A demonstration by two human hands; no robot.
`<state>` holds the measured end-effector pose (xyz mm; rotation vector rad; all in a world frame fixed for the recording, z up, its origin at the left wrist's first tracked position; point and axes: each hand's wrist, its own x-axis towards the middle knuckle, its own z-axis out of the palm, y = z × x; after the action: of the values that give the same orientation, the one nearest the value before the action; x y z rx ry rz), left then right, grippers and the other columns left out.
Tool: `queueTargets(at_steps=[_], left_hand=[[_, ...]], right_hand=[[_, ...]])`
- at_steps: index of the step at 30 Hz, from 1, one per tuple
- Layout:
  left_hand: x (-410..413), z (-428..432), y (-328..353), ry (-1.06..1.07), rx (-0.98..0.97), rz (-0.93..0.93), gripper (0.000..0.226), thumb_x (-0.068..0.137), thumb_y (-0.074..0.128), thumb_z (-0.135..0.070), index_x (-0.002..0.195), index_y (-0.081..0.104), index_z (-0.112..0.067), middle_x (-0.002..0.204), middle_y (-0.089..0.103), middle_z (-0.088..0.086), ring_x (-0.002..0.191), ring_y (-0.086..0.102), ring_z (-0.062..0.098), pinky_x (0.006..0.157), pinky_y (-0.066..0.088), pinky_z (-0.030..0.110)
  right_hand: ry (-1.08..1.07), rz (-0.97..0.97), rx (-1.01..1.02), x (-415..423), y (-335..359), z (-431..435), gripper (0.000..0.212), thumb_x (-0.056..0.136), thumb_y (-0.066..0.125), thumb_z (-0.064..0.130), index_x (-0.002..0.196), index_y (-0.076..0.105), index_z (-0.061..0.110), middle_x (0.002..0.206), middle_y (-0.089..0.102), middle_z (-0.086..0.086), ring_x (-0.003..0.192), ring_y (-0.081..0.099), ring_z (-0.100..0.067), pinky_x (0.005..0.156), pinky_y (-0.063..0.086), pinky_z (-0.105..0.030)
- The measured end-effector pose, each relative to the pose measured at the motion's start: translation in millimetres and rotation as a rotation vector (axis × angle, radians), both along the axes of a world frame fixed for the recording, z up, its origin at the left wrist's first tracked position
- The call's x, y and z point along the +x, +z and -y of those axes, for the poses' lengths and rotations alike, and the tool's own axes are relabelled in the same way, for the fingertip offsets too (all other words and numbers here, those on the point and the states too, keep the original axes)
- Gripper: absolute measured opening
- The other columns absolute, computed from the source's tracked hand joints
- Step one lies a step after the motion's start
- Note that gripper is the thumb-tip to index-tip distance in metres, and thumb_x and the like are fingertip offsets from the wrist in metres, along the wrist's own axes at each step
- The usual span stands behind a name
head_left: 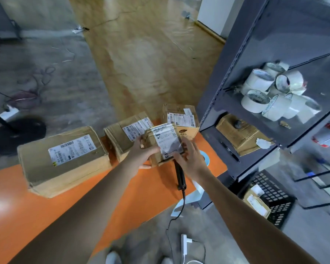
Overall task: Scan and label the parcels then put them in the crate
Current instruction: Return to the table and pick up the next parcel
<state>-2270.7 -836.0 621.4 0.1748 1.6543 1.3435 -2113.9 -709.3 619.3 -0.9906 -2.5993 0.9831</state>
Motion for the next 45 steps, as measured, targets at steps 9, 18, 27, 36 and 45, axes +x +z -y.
queueTargets(at_steps=[9,18,27,36,45], left_hand=[[41,24,-20,0.151,-0.069,-0.041,0.085,0.082,0.077,-0.020,0.147,0.027,-0.040,0.130,0.059,0.002,0.108,0.061,0.028,0.078,0.053,0.042],[58,62,-39,0.248,-0.146,-0.084,0.077,0.083,0.074,-0.016,0.144,0.030,-0.032,0.126,0.061,0.002,0.100,0.062,0.020,0.078,0.049,0.040],[40,87,-48,0.230,-0.191,-0.081,0.074,0.082,0.076,-0.019,0.140,0.033,-0.036,0.126,0.061,0.003,0.112,0.059,0.029,0.088,0.051,0.048],[15,75,-14,0.188,-0.104,-0.114,0.072,0.079,0.077,-0.015,0.138,0.039,-0.031,0.126,0.061,-0.001,0.111,0.060,0.027,0.081,0.052,0.045],[0,59,11,0.140,-0.064,-0.159,0.075,0.080,0.077,-0.009,0.141,0.037,-0.023,0.125,0.058,-0.001,0.113,0.056,0.025,0.090,0.050,0.050]], right_hand=[[-0.002,-0.060,-0.100,16,-38,-14,0.025,0.099,0.050,0.026,0.120,0.057,0.014,0.113,0.062,-0.004,0.103,0.060,-0.021,0.086,0.051,-0.037],[-0.132,0.301,-0.359,-1,-98,-14,0.050,0.098,0.051,0.029,0.136,0.036,0.001,0.117,0.056,-0.018,0.105,0.058,-0.037,0.075,0.043,-0.037],[-0.207,0.247,-0.488,-22,-91,-18,0.039,0.091,0.057,0.025,0.121,0.049,0.002,0.090,0.060,-0.013,0.074,0.059,-0.027,0.066,0.051,-0.039],[-0.173,0.004,-0.630,-12,17,7,0.009,0.090,0.053,0.015,0.093,0.058,0.009,0.074,0.056,-0.008,0.064,0.059,-0.024,0.070,0.059,-0.047],[-0.207,-0.043,-0.632,-5,78,28,0.009,0.085,0.054,0.018,0.083,0.057,0.010,0.065,0.053,-0.006,0.054,0.052,-0.021,0.053,0.046,-0.030]])
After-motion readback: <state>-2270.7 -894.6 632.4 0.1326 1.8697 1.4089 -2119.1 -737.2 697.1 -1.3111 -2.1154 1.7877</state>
